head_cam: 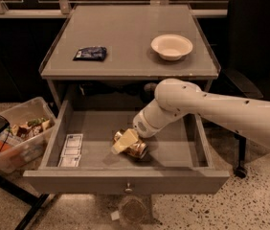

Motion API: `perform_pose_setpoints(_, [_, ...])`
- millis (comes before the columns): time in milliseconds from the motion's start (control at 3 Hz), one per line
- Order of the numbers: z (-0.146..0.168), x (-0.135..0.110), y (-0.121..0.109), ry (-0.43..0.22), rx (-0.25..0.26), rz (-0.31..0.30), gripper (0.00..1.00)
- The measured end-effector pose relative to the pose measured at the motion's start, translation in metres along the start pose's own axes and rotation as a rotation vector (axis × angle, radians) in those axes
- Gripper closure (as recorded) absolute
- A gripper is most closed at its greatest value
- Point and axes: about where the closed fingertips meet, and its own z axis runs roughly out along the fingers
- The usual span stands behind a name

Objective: Place orange can into top drawer

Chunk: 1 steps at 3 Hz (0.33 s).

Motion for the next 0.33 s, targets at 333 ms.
perform_pose_setpoints(333, [0.0000, 0.0000, 0.0000, 0.000, 0.000, 0.000, 0.00])
